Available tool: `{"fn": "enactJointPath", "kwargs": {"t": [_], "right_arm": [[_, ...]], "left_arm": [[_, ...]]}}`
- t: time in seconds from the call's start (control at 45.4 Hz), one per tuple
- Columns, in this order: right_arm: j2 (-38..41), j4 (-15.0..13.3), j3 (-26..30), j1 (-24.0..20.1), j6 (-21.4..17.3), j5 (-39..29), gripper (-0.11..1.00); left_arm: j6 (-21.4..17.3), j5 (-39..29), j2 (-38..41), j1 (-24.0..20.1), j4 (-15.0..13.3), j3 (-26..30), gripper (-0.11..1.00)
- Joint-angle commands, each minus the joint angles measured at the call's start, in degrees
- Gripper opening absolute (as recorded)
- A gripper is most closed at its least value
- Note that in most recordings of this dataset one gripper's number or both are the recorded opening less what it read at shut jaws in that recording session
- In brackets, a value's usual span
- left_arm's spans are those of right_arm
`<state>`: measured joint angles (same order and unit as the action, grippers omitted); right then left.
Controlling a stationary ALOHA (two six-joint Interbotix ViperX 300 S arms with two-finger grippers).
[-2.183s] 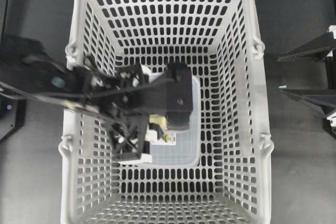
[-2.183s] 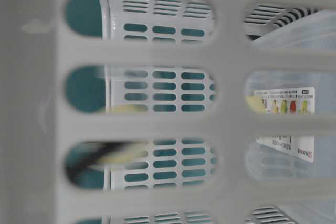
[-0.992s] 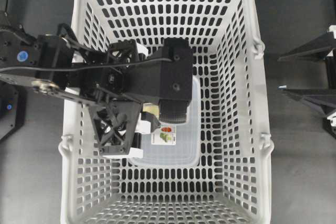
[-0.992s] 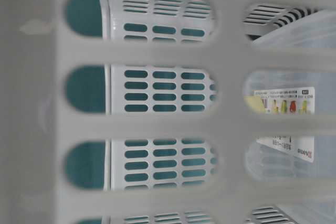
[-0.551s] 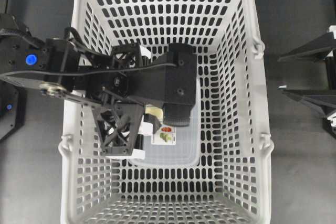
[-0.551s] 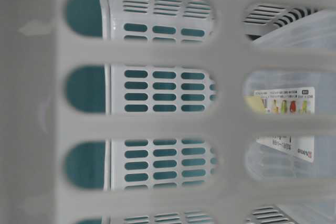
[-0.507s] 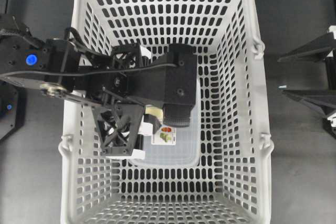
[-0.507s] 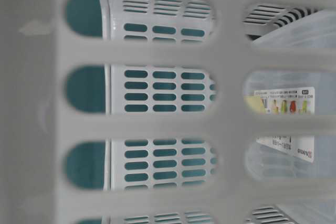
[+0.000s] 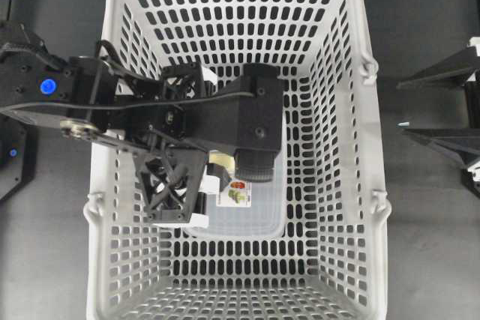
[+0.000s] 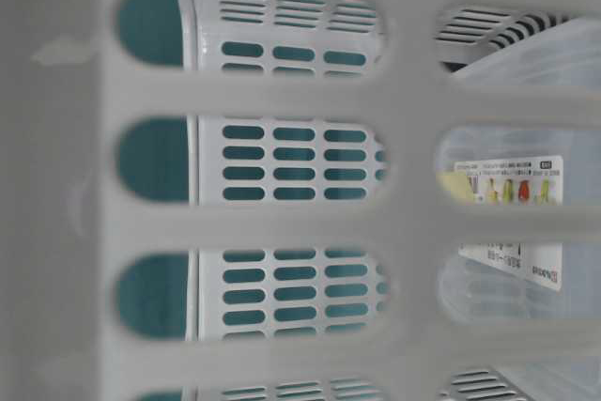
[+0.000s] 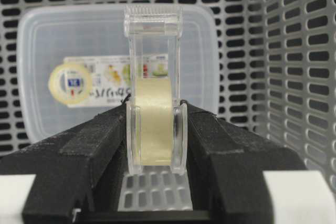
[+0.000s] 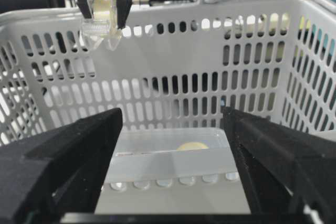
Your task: Pick up the tape dispenser from the shopping basket with the left arm.
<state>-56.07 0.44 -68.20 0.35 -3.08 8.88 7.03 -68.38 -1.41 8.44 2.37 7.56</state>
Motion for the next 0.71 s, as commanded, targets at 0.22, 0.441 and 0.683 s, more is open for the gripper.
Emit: {"fn": "enactJointPath", "kwargs": {"t": [0.22,0.441,0.683], "right_arm": [[0.3,0.2,0.3,-0.1,0.0,-2.3,0.74],[-0.2,0.2,0.4,-0.1,-0.1,-4.9,0.74],[-0.1,0.2,0.4,1.0,-0.1,-4.8,0.74]], "left_arm": [[0.3,0.4,-0.5,0.6,0.2,0.5,0.29],[0.3,0.4,-0.5,0.7,0.2,0.6,0.29],[0.2,0.4,-0.4,0.7,0.2,0.5,0.29]]}}
